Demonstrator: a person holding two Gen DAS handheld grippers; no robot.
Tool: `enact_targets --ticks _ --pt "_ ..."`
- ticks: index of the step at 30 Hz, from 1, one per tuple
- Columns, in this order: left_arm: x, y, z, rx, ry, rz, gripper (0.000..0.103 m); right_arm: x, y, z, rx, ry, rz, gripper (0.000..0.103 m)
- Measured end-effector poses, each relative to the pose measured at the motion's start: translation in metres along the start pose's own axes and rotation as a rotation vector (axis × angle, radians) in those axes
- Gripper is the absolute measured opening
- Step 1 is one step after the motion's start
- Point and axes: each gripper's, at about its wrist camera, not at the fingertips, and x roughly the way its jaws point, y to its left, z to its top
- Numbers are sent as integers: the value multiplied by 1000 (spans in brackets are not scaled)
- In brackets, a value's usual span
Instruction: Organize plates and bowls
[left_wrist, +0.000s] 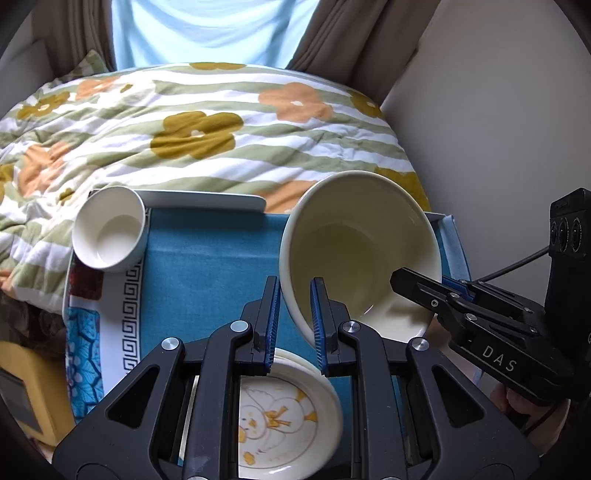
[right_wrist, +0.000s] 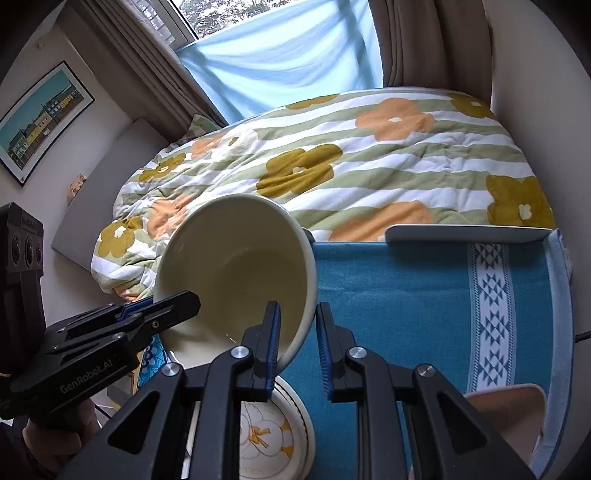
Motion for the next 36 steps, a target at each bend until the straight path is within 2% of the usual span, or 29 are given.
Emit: enact_targets --ticks 9,16,23,36 --pt "-5 -99 -57 -23 -1 -8 14 -68 -68 -47 -30 0 -3 18" --pt "12 -155 -91 -18 39 -33 14 -101 -115 -79 -29 27 -41 18" --pt "38 -180 -108 25 114 -31 14 -104 -147 -104 22 61 -62 18" --pt "106 -189 -126 151 276 18 14 -64 -182 -138 132 150 -98 18"
